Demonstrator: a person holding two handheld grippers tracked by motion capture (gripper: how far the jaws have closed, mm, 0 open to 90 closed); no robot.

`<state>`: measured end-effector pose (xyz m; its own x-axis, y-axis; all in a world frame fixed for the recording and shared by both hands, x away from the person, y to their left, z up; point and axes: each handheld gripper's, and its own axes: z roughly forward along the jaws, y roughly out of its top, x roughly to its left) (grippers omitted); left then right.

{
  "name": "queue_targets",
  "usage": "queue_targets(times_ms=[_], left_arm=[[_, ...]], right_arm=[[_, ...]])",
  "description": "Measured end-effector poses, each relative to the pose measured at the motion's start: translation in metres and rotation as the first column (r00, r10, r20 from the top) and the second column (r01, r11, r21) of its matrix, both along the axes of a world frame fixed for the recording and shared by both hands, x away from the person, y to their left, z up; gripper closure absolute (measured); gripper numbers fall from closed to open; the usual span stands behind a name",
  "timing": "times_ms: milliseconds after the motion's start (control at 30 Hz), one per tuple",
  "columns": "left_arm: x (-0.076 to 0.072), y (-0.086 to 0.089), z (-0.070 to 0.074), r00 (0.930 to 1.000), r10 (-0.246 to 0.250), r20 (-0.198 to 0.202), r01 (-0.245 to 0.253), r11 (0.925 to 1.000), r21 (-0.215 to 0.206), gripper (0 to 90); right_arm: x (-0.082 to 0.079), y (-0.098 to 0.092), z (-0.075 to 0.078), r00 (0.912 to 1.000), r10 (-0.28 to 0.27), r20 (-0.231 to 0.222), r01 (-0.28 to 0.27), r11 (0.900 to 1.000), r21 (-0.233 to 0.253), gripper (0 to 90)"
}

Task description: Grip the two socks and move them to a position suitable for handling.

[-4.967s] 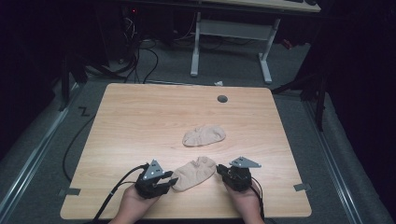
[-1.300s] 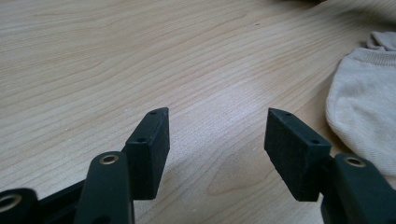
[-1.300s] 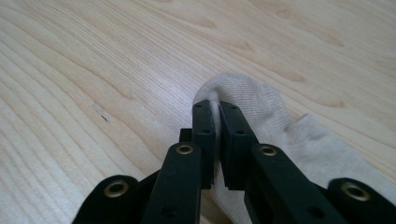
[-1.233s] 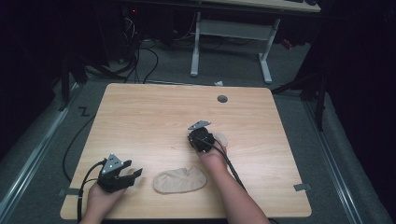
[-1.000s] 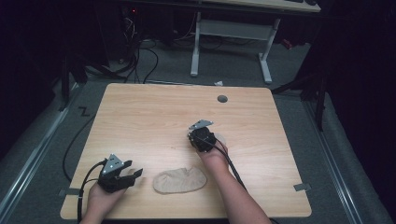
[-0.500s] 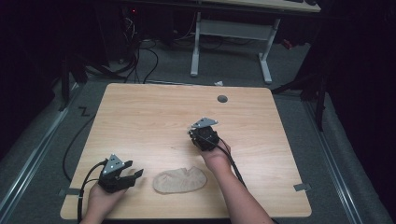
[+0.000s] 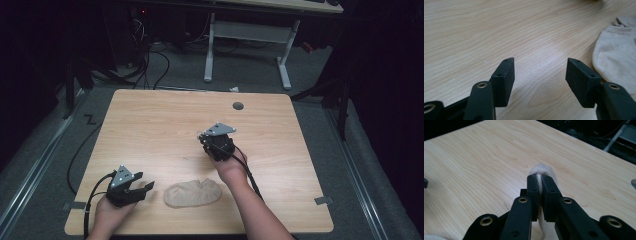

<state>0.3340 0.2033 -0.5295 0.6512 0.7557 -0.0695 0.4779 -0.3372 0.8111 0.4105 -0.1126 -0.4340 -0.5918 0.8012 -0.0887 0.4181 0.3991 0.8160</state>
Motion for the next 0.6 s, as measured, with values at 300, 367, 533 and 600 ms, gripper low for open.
queue_targets(times_ms=[300,367,533,600], left_arm=[[0.000,0.000,0.000,1.0000,-0.001,-0.001,0.001,1.0000,0.000,40.8],[0.000,0.000,0.000,1.0000,-0.001,-0.002,0.001,1.0000,0.000,40.8],[0.000,0.001,0.000,1.0000,0.001,0.001,-0.001,1.0000,-0.002,40.8],[0.000,0.001,0.001,1.0000,0.004,0.004,-0.004,1.0000,-0.007,40.7]], right_arm=[[-0.005,0.020,0.011,0.9986,0.044,0.029,-0.045,0.998,0.035,85.9],[-0.005,0.027,0.012,0.9980,0.056,0.028,-0.057,0.997,0.046,85.9],[-0.005,0.051,0.013,0.9947,0.096,0.035,-0.099,0.992,0.078,85.9],[-0.005,0.062,0.015,0.9923,0.117,0.039,-0.120,0.989,0.082,85.9]])
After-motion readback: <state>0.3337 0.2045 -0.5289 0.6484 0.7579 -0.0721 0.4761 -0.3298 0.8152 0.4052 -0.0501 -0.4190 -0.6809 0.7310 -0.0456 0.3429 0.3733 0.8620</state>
